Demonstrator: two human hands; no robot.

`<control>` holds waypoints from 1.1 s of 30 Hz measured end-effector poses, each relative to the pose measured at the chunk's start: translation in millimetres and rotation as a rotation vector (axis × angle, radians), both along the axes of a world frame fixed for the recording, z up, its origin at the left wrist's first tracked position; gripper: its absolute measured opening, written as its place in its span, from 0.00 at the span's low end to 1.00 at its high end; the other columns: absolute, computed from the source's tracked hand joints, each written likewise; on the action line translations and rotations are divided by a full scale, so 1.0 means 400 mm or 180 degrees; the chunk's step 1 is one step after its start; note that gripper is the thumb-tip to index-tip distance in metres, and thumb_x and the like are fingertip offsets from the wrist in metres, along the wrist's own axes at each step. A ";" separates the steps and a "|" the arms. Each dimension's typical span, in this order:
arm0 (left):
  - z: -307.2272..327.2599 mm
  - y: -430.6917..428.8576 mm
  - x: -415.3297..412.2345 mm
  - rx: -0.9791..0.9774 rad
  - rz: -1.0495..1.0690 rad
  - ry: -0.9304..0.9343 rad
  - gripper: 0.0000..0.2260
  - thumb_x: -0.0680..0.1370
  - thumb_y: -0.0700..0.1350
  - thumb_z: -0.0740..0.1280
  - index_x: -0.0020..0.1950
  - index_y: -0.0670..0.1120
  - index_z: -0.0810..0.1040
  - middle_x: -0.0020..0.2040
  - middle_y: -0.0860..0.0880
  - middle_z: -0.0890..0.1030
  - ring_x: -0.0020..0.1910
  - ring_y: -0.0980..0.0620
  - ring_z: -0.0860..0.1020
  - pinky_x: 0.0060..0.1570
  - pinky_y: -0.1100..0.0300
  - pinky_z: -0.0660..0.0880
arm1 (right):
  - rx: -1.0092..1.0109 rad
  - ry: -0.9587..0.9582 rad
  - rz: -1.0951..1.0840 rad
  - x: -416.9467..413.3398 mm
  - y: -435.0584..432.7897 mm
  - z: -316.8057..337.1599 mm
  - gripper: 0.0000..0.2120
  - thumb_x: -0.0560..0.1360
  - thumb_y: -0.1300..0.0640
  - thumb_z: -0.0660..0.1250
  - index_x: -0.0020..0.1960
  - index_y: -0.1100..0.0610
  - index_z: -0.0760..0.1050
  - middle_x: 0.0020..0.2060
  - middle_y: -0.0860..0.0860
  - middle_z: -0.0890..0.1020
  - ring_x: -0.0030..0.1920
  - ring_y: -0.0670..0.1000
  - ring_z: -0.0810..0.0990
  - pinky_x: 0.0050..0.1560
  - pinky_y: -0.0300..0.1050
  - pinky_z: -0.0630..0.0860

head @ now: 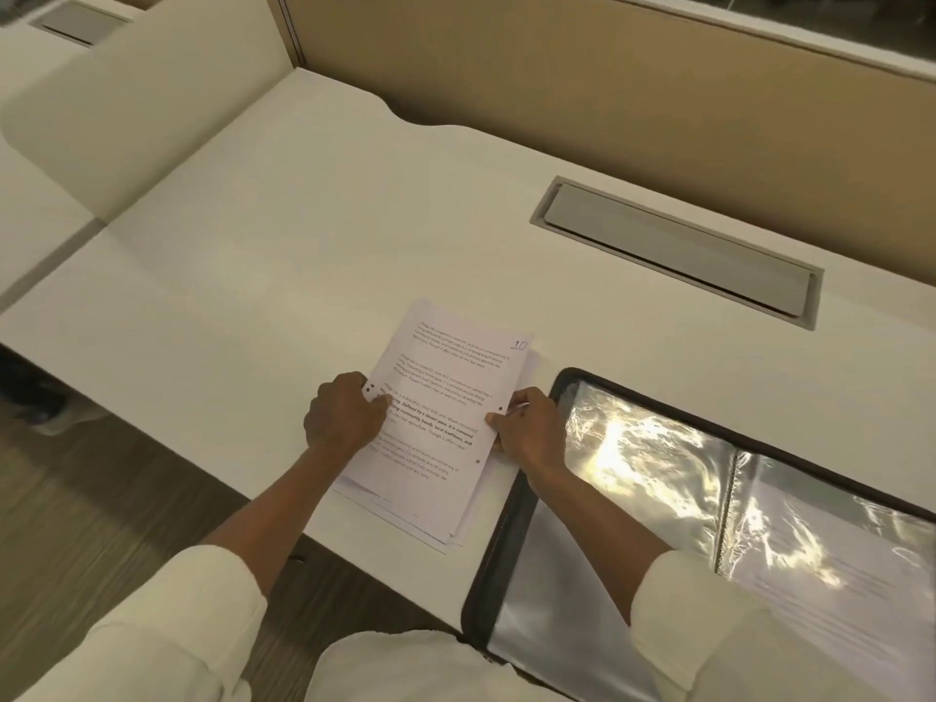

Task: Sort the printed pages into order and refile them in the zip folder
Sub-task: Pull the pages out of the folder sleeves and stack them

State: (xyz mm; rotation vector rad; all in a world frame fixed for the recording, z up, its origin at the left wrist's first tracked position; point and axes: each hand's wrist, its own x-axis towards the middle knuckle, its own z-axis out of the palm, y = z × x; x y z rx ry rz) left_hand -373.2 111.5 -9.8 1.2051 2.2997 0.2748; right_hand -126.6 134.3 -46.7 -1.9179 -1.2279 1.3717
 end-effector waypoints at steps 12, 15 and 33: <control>0.027 0.029 0.064 -0.0363 -0.0116 0.1240 0.27 0.76 0.55 0.76 0.64 0.40 0.70 0.60 0.41 0.81 0.59 0.38 0.81 0.57 0.47 0.75 | 0.0356 -0.0739 0.0593 -0.010 -0.006 0.024 0.32 0.73 0.57 0.79 0.65 0.55 0.60 0.51 0.52 0.83 0.43 0.56 0.86 0.53 0.56 0.85; 0.041 0.030 0.095 -0.0364 -0.0456 0.1914 0.23 0.75 0.53 0.75 0.62 0.42 0.72 0.57 0.44 0.80 0.57 0.43 0.80 0.57 0.49 0.73 | 0.0487 -0.0595 0.0486 0.020 -0.032 0.033 0.35 0.75 0.61 0.75 0.74 0.52 0.58 0.57 0.49 0.79 0.44 0.56 0.86 0.46 0.58 0.86; 0.117 -0.175 0.797 0.0931 -0.2827 0.1084 0.16 0.81 0.57 0.69 0.58 0.45 0.83 0.55 0.46 0.83 0.56 0.43 0.80 0.59 0.47 0.72 | 0.1990 -0.1329 -0.0876 0.575 -0.324 0.082 0.18 0.75 0.64 0.72 0.62 0.51 0.77 0.56 0.42 0.76 0.53 0.46 0.80 0.41 0.48 0.83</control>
